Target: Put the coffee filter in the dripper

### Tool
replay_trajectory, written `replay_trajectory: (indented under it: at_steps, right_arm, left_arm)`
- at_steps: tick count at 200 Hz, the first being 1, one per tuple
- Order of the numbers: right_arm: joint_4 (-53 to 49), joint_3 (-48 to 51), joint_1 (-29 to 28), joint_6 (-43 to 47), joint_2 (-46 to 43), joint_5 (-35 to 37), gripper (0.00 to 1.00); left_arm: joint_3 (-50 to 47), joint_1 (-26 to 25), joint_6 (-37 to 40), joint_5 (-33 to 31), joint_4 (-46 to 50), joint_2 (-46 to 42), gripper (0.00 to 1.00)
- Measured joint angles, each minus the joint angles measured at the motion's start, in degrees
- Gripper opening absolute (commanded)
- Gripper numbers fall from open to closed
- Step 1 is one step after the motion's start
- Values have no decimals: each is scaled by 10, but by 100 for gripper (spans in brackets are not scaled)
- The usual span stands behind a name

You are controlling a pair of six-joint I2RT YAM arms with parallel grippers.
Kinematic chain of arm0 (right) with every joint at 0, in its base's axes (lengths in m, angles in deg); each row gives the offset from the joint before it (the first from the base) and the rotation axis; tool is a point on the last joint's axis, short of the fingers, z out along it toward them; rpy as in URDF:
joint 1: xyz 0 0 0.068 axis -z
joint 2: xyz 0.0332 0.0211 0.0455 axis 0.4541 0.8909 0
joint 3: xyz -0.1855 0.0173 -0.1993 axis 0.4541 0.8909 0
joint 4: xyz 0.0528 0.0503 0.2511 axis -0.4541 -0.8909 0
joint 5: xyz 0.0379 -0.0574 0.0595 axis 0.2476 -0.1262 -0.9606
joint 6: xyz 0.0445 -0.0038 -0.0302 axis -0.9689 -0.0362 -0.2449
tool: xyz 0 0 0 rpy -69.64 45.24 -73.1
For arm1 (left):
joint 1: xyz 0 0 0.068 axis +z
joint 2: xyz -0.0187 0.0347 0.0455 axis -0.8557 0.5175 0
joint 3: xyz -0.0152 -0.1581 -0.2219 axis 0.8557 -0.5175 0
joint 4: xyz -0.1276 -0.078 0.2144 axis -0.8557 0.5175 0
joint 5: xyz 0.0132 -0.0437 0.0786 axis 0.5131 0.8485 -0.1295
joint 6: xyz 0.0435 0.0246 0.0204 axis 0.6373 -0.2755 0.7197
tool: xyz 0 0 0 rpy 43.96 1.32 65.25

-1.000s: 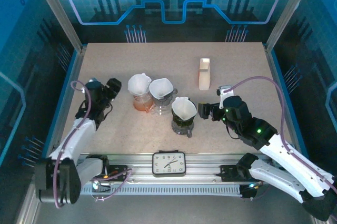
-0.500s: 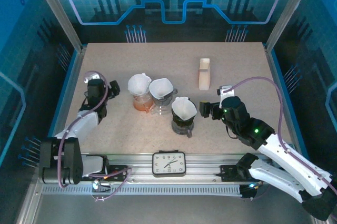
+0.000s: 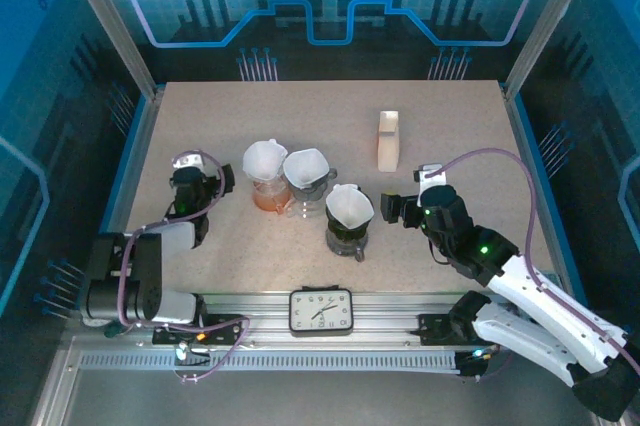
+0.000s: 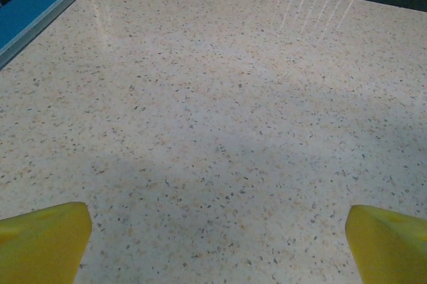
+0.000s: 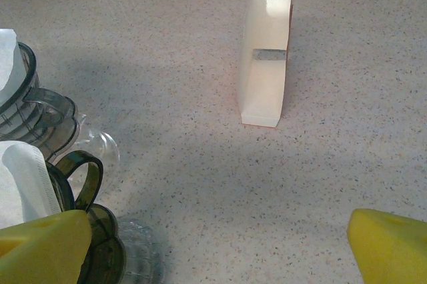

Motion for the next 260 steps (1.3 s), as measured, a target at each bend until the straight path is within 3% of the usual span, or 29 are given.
replay_trajectory:
  at_steps: [67, 101, 115, 175, 229, 260]
  right_arm:
    - [1, 0, 3, -15, 14, 37, 100]
    - [1, 0, 8, -20, 14, 54, 100]
    - [1, 0, 11, -21, 14, 62, 100]
    - [17, 8, 44, -20, 19, 57, 100]
    - [141, 63, 89, 68, 43, 61, 100]
    - [211, 76, 162, 128, 81, 68, 100]
  left_arm:
    - [-1, -4, 1, 2, -44, 17, 99]
    - [12, -19, 20, 48, -64, 50, 99]
    - [-26, -24, 21, 41, -143, 65, 99]
    - [-38, -35, 22, 5, -162, 75, 99]
    - [-38, -35, 22, -1, -166, 75, 99]
    - [-38, -35, 22, -1, -166, 75, 99]
